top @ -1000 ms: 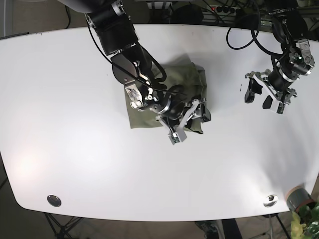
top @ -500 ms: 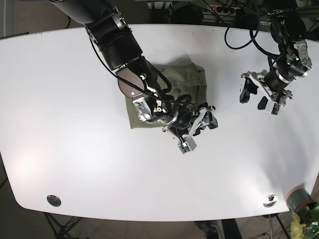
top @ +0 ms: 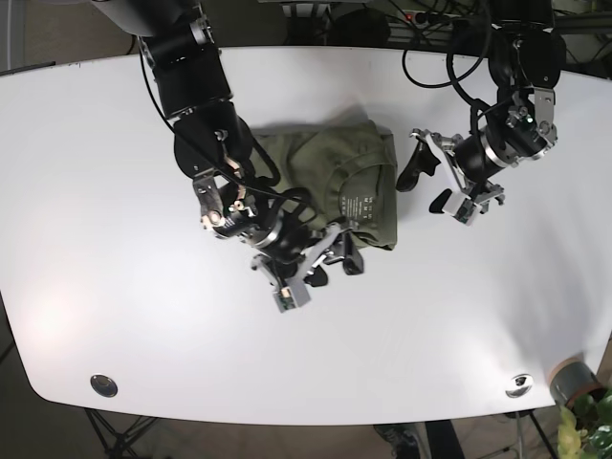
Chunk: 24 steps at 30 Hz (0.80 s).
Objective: Fold the T-shirt properly
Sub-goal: 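Grasp the folded bundle with both grippers and flip it over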
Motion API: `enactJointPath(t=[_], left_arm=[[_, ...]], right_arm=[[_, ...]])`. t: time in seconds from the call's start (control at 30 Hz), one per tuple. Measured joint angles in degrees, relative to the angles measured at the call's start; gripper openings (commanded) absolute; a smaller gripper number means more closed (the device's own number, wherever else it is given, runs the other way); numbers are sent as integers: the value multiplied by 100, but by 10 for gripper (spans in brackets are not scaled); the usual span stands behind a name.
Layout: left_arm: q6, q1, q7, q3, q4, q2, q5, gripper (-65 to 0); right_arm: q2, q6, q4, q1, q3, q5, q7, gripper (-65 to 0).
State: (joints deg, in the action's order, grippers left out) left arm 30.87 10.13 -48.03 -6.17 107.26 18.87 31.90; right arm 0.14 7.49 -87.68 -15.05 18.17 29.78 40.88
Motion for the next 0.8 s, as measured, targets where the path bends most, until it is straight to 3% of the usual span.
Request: enactJointPath(t=[0.23,0.3,0.37,0.47,0.6,0.8], left_arm=[[4,0,7,564,52,-302,26,-267],[0,7,7,713,52,-407,7,-269],[-15,4,7,896,52,-452,-22,-306],[-223,22,11,1209,52,-560,-90,-411],[-376,50,-7,1480,48,-739,-485,-535],[-382,195,7,1515,-151,-791,-627,-553]], right_arm=[[374,22,57,205,-750,-15,2,-514],[476,2,199,173,-901,-50,-35,-550],[597,4,297,175,-918,-42,-35,-545],[717,33,605,160,-911,-55,-35,-545],[765,22,1067,109,-911,-70,-107,-545],[844,42,1635,22,-887,-26,-579,-545]])
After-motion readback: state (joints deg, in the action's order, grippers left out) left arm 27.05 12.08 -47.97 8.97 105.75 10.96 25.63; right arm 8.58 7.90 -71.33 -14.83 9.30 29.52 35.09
